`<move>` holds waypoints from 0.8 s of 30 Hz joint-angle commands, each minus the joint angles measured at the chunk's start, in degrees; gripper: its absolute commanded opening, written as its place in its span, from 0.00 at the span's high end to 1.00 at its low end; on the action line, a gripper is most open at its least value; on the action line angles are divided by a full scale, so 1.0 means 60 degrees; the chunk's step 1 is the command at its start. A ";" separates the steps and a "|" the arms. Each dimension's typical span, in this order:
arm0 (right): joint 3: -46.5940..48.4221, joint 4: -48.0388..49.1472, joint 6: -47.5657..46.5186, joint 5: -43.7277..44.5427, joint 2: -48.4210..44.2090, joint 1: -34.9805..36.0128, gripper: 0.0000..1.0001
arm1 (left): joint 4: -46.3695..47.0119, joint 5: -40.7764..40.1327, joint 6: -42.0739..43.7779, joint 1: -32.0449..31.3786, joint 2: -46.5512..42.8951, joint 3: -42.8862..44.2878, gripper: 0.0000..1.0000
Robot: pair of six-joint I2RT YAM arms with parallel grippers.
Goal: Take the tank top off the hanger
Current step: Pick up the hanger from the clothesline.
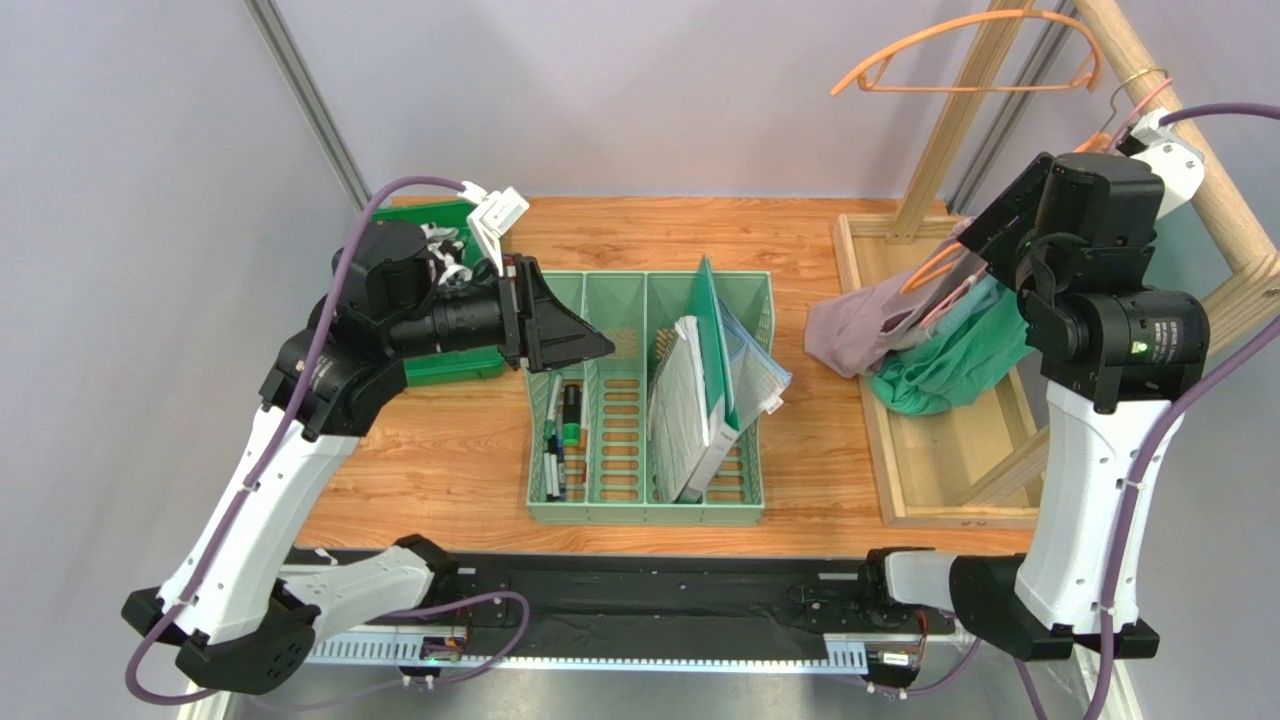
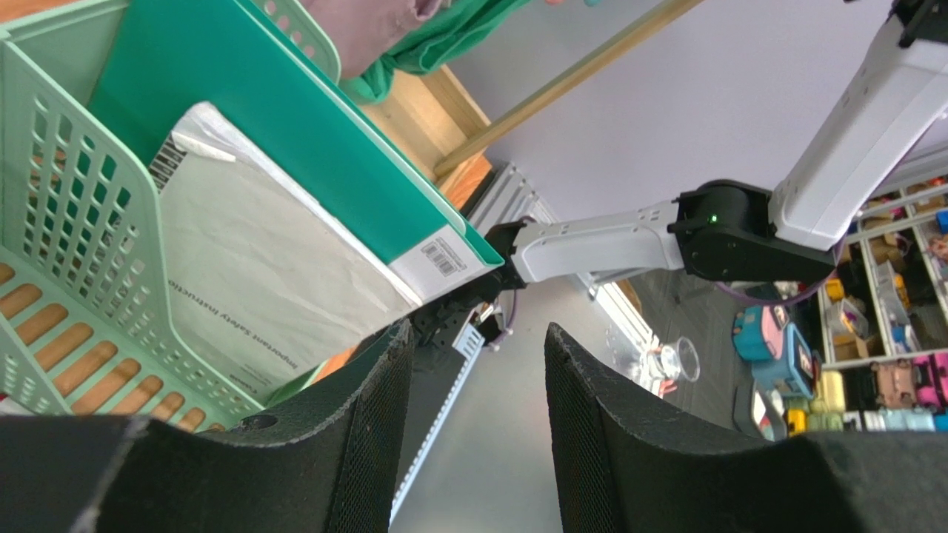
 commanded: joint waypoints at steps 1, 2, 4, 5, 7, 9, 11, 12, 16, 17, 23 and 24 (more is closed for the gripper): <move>-0.0368 -0.0964 0.0360 0.1090 -0.0398 -0.0022 0.33 | -0.0527 0.0036 0.0788 -0.0311 0.0022 0.0558 0.47; -0.0485 -0.0935 0.0360 0.1134 -0.0442 -0.0022 0.35 | -0.0643 -0.0022 0.0905 -0.0311 -0.0036 0.0544 0.47; -0.0559 -0.0934 0.0418 0.1295 -0.0471 -0.0022 0.41 | -0.0659 -0.0154 0.0964 -0.0311 -0.0065 0.0500 0.47; -0.0530 -0.0920 0.0462 0.1325 -0.0486 -0.0022 0.41 | -0.0688 -0.0184 0.0979 -0.0311 -0.0066 0.0471 0.47; -0.0471 -0.0876 0.0448 0.1281 -0.0530 -0.0022 0.42 | -0.0674 -0.0140 0.0950 -0.0311 -0.0007 0.0500 0.47; -0.0427 -0.0832 0.0345 0.1295 -0.0603 -0.0022 0.43 | -0.0615 -0.0126 0.0921 -0.0311 0.0066 0.0529 0.47; -0.0442 -0.0832 0.0345 0.1296 -0.0676 -0.0022 0.43 | -0.0571 -0.0111 0.0891 -0.0311 0.0139 0.0587 0.47; -0.0427 -0.0832 0.0345 0.1281 -0.0749 -0.0022 0.43 | -0.0571 -0.0111 0.0891 -0.0311 0.0169 0.0631 0.47; -0.0763 -0.0788 0.0301 0.1369 -0.0881 -0.0022 0.46 | -0.0513 -0.0038 0.0833 -0.0311 0.0315 0.0705 0.47; -0.0880 -0.0657 0.0301 0.1369 -0.0911 -0.0036 0.46 | -0.0484 -0.0009 0.0804 -0.0311 0.0330 0.0705 0.47; -0.1379 -0.0071 0.0506 0.1193 -0.0941 -0.0051 0.54 | -0.0440 0.0167 0.0686 -0.0311 0.0316 0.0690 0.47; -0.1336 -0.0070 0.0535 0.1179 -0.0882 -0.0051 0.57 | -0.0454 0.0182 0.0686 -0.0311 0.0315 0.0690 0.47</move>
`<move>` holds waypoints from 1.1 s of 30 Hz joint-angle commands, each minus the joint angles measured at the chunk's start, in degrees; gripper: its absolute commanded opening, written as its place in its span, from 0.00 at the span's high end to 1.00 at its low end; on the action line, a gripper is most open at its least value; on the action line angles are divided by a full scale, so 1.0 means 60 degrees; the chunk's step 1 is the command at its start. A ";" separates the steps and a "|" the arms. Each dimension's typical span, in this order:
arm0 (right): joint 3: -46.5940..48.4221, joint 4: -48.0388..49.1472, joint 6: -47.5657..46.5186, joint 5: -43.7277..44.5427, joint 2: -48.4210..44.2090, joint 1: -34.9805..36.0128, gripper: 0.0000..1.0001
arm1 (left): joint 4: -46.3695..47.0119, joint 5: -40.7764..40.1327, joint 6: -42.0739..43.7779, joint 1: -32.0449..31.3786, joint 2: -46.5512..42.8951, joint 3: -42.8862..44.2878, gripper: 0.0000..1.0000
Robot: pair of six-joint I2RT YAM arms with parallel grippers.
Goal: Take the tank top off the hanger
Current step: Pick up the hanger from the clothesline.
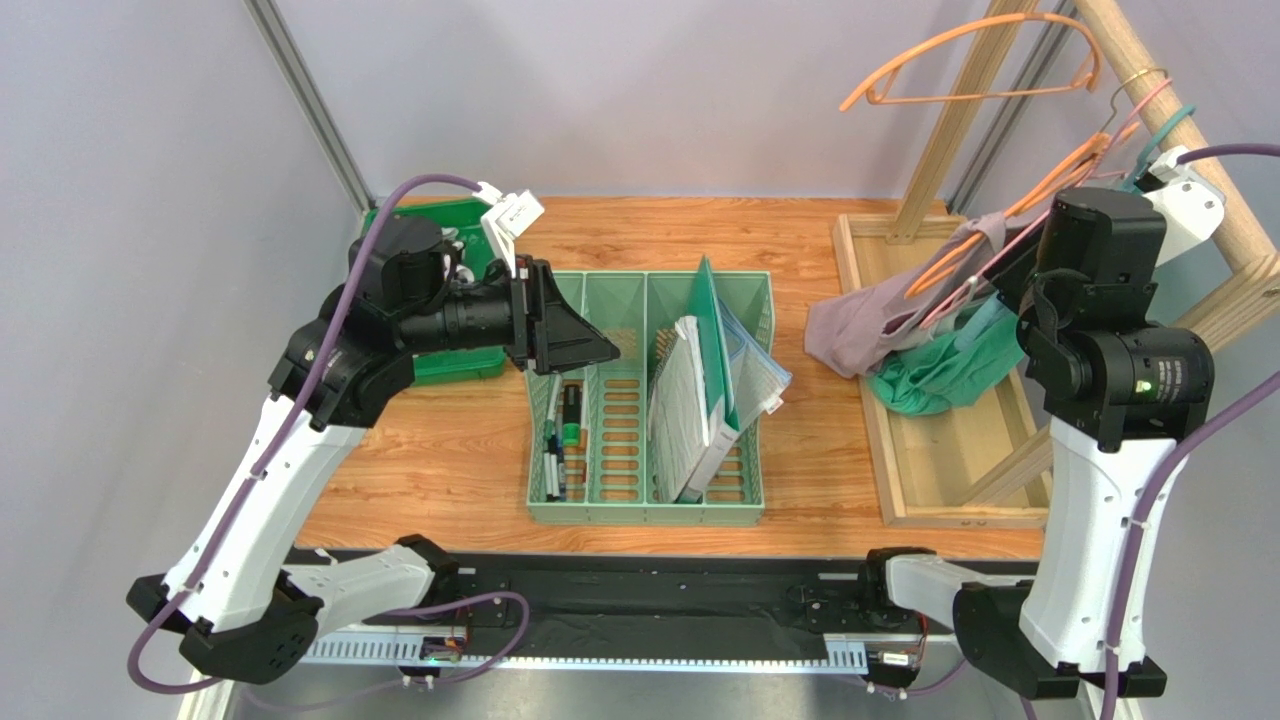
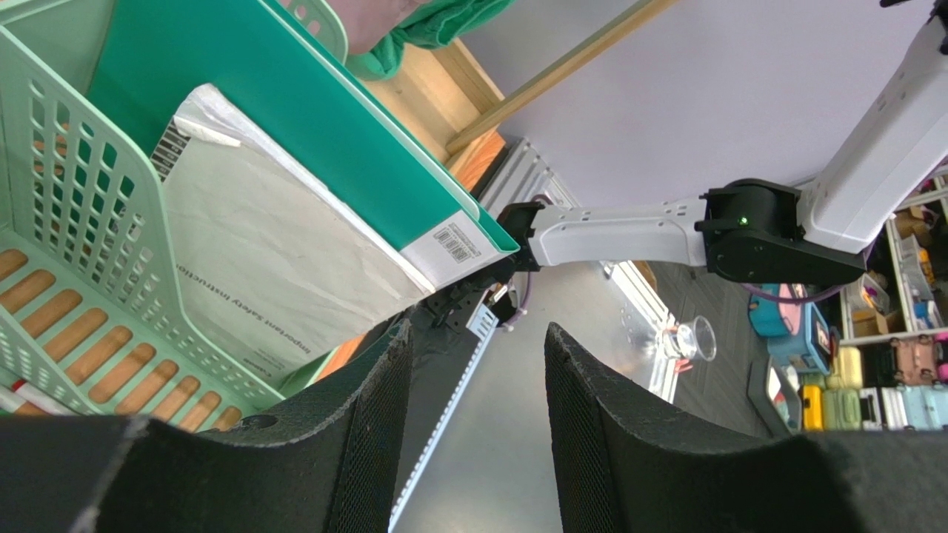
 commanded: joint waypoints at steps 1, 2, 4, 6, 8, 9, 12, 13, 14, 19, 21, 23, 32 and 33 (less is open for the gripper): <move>0.0037 -0.0037 0.0157 0.0049 0.0164 -0.0037 0.62 | 0.0198 0.0197 0.0063 -0.0035 -0.0096 0.0380 0.47; 0.0096 -0.0066 0.0128 0.0064 0.0164 -0.0036 0.64 | 0.0183 0.0182 0.0078 -0.0035 -0.0096 0.0381 0.47; 0.0141 -0.0066 0.0084 0.0181 0.0149 -0.0051 0.71 | 0.0154 0.0182 0.0092 -0.0049 -0.0126 0.0366 0.47; 0.0316 -0.0140 -0.0004 0.0254 0.0105 -0.0051 0.79 | 0.0139 0.0153 0.0092 -0.0035 -0.0155 0.0351 0.47; 0.0608 -0.0359 -0.0092 0.0284 0.0105 -0.0051 0.88 | 0.0154 0.0138 0.0092 -0.0035 -0.0140 0.0351 0.47; 0.0726 -0.0432 -0.0107 0.0298 0.0091 -0.0037 0.91 | 0.0154 0.0138 0.0078 -0.0035 -0.0140 0.0366 0.47; 0.1120 -0.0579 -0.0267 0.0269 0.0032 -0.0036 1.00 | 0.0227 0.0167 0.0005 -0.0035 -0.0096 0.0381 0.47; 0.1267 -0.0695 -0.0326 0.0254 0.0061 -0.0036 1.00 | 0.0256 0.0182 -0.0024 -0.0035 -0.0038 0.0410 0.47; 0.1530 -0.0812 -0.0356 0.0240 0.0105 -0.0036 1.00 | 0.0271 0.0196 -0.0039 -0.0035 -0.0023 0.0410 0.47; 0.3245 -0.1720 -0.0473 -0.0141 0.0282 -0.0036 1.00 | 0.0373 0.0270 -0.0215 -0.0035 0.0021 0.0396 0.47; 0.3334 -0.1708 -0.0458 -0.0432 0.0121 -0.0037 1.00 | 0.0403 0.0314 -0.0244 -0.0035 0.0035 0.0395 0.47; 0.3363 -0.1663 -0.0502 -0.0638 -0.0128 -0.0051 1.00 | 0.0447 0.0343 -0.0303 -0.0035 0.0108 0.0424 0.48; 0.1144 0.0779 -0.1774 -0.0612 -0.2031 -0.0036 1.00 | 0.0579 0.0328 -0.0566 -0.0035 0.0313 0.0615 0.48; 0.0905 0.1146 -0.1936 -0.0596 -0.2280 -0.0036 1.00 | 0.0680 0.0314 -0.0625 -0.0035 0.0328 0.0629 0.48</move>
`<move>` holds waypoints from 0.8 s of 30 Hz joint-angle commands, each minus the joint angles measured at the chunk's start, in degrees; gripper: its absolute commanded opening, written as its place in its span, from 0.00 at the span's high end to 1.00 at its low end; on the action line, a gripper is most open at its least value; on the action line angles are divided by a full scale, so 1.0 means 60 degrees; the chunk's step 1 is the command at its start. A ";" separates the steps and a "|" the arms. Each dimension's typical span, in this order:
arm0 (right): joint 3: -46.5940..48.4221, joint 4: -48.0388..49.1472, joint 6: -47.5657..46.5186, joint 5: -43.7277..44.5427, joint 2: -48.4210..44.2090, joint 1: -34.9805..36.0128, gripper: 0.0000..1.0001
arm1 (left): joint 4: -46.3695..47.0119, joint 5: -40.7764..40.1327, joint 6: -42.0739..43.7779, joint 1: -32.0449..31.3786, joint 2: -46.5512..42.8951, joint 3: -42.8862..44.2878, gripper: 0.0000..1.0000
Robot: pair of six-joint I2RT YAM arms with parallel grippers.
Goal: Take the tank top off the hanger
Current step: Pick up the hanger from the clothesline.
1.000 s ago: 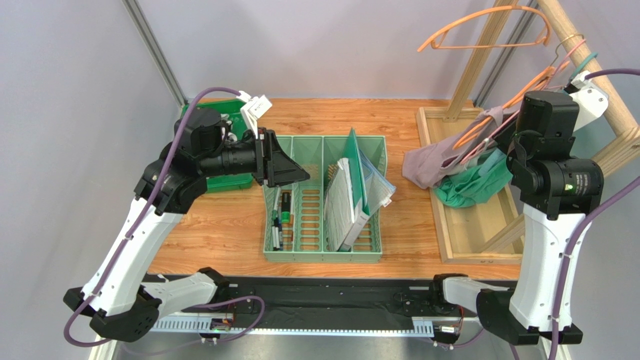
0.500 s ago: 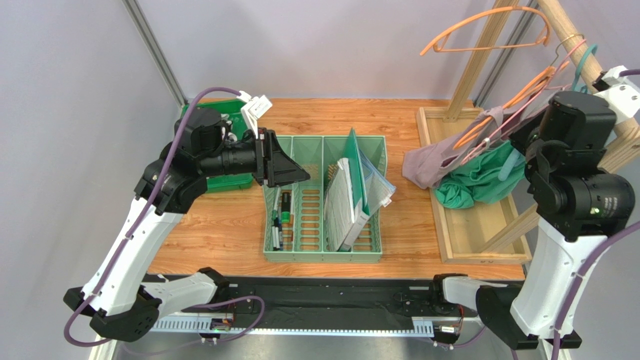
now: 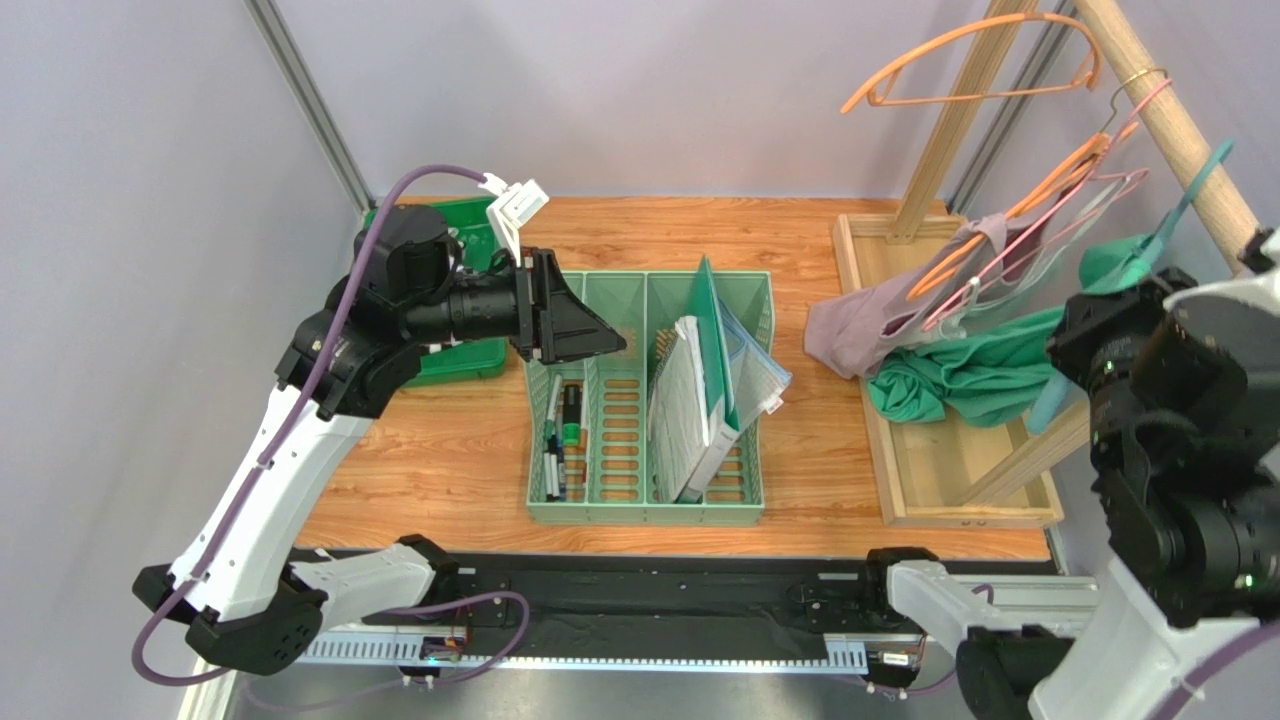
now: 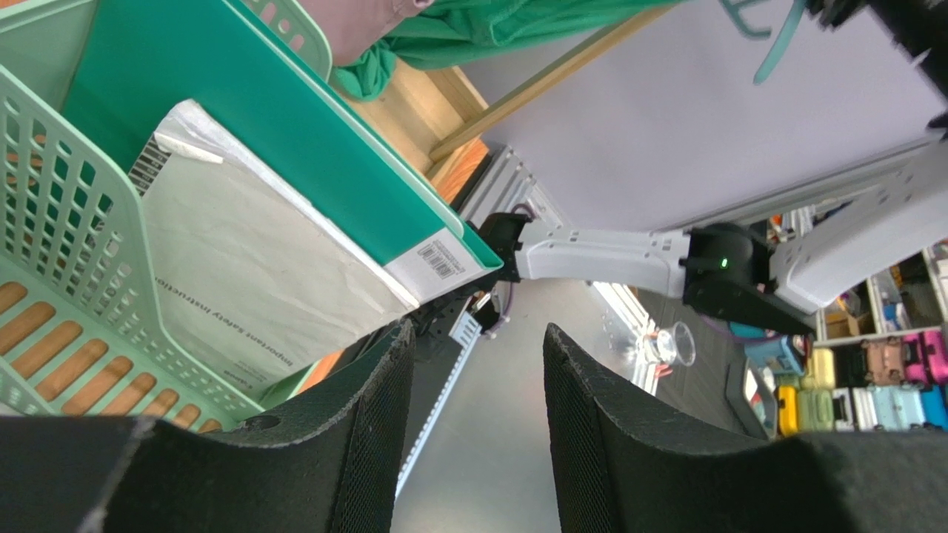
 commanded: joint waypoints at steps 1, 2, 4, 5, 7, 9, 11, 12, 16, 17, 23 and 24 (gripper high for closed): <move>-0.0925 0.2640 -0.1307 0.0206 -0.1167 -0.0040 1.00 | 0.0542 0.0153 -0.0330 -0.0035 0.0070 0.0418 0.48; -0.1246 0.2951 -0.1482 0.0090 -0.1182 -0.0026 1.00 | 0.0601 0.0154 -0.0389 -0.0035 0.0070 0.0418 0.48; -0.1541 0.3929 -0.1571 0.0001 -0.1227 -0.0040 1.00 | 0.0675 0.0183 -0.0521 -0.0035 0.0113 0.0462 0.48; -0.1629 0.4196 -0.1616 -0.0028 -0.1183 -0.0026 1.00 | 0.0704 0.0197 -0.0550 -0.0035 0.0114 0.0477 0.48; -0.1791 0.4810 -0.1675 -0.0116 -0.1052 -0.0025 1.00 | 0.0704 0.0198 -0.0579 -0.0035 0.0143 0.0521 0.48; -0.2009 0.5179 -0.1675 -0.0350 -0.0992 -0.0025 1.00 | 0.0675 0.0154 -0.0580 -0.0035 0.0099 0.0506 0.49; -0.2258 0.5750 -0.1675 -0.0351 -0.1007 -0.0011 1.00 | 0.0631 0.0110 -0.0580 -0.0035 0.0070 0.0448 0.49; -0.2405 0.5955 -0.1704 -0.0336 -0.1036 -0.0040 1.00 | 0.0588 0.0110 -0.0580 -0.0035 0.0070 0.0419 0.49; -0.2729 0.6733 -0.1617 -0.0438 -0.1051 -0.0025 1.00 | 0.0470 0.0153 -0.0623 -0.0035 0.0128 0.0462 0.49; -0.2685 0.6704 -0.1558 -0.0439 -0.1022 -0.0025 1.00 | 0.0412 0.0154 -0.0623 -0.0035 0.0157 0.0491 0.49; -0.2393 0.6208 -0.1018 -0.0789 -0.1285 -0.0040 1.00 | 0.0134 0.0197 -0.0609 -0.0035 0.0318 0.0594 0.49; -0.2363 0.5901 -0.0914 -0.0892 -0.1401 -0.0040 1.00 | 0.0104 0.0241 -0.0623 -0.0035 0.0435 0.0667 0.49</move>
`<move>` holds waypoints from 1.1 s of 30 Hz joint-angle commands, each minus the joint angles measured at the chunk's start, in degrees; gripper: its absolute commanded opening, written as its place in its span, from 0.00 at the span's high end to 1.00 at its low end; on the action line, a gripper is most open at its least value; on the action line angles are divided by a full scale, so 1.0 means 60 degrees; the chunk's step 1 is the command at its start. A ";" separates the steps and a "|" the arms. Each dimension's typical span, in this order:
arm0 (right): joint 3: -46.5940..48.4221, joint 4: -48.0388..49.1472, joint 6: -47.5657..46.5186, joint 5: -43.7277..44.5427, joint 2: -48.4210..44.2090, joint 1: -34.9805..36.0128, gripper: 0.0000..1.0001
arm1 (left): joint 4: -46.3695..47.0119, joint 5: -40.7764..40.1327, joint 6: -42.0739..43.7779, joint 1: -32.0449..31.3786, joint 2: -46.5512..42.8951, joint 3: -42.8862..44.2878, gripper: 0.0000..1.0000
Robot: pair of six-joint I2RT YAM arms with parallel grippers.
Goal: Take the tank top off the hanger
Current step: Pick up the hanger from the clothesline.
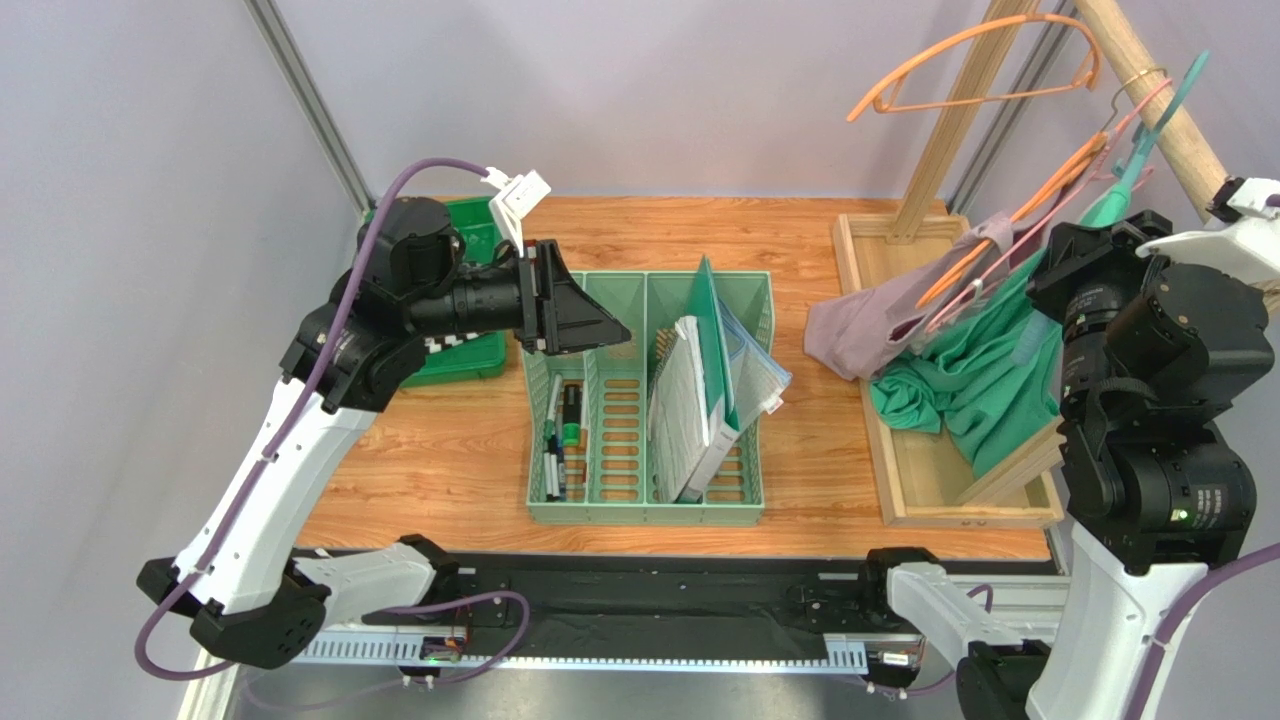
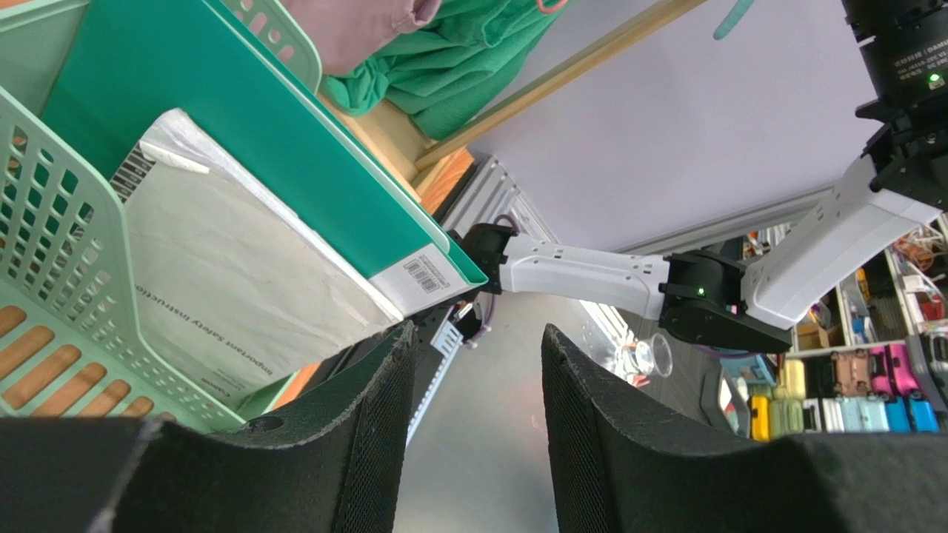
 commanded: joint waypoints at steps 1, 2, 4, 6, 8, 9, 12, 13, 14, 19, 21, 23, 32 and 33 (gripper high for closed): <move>0.0566 0.1342 0.0416 -0.0448 -0.0601 -0.0011 1.00 | -0.0107 0.0303 -0.0062 -0.0035 0.0275 0.0500 0.49; 0.0508 0.1195 0.0722 -0.0724 -0.0703 -0.0025 1.00 | -0.0180 0.0318 -0.0062 -0.0035 0.0334 0.0573 0.49; 0.0348 0.0843 0.0944 -0.1004 -0.1083 -0.0025 1.00 | -0.0239 0.0348 -0.0033 -0.0035 0.0539 0.0792 0.49; 0.0187 0.0493 0.1091 -0.1283 -0.1521 -0.0011 1.00 | -0.0313 0.0406 -0.0019 -0.0035 0.0759 0.0968 0.49; 0.0083 0.0287 0.1091 -0.1284 -0.1787 -0.0025 1.00 | -0.0327 0.0436 -0.0019 -0.0035 0.0934 0.1056 0.50; 0.0098 -0.0062 0.1120 -0.1269 -0.1918 -0.0011 1.00 | -0.0327 0.0436 0.0010 -0.0035 0.0964 0.1100 0.50; 0.0215 -0.1028 0.1310 -0.1415 -0.2197 -0.0011 1.00 | -0.0327 0.0421 0.0054 -0.0035 0.1081 0.1101 0.50; 0.0186 -0.1236 0.1369 -0.1532 -0.2343 -0.0011 1.00 | -0.0327 0.0435 0.0084 -0.0035 0.1111 0.1101 0.50; 0.0186 -0.1470 0.1399 -0.1765 -0.2402 -0.0011 1.00 | -0.0342 0.0436 0.0113 -0.0035 0.1126 0.1101 0.50; 0.0230 -0.2950 0.1239 -0.2395 -0.2871 -0.0011 1.00 | -0.0298 0.0537 0.0347 -0.0035 0.1126 0.1203 0.50; 0.0288 -0.3272 0.1136 -0.2894 -0.3179 -0.0025 1.00 | -0.0181 0.0640 0.0377 -0.0035 0.1126 0.1247 0.50; 0.0608 -0.3492 0.1004 -0.3608 -0.3267 0.0003 1.00 | 0.0226 0.0962 0.0261 -0.0049 0.1111 0.1218 0.50; 0.2471 -0.4973 0.1558 -0.6829 -0.3047 0.0048 1.00 | 0.1357 0.0335 0.0507 -0.2712 0.1724 0.2270 0.49; 0.2268 -0.4872 0.1952 -0.7169 -0.3091 0.0106 1.00 | 0.1357 -0.0305 0.0973 -0.3063 0.1813 0.2389 0.48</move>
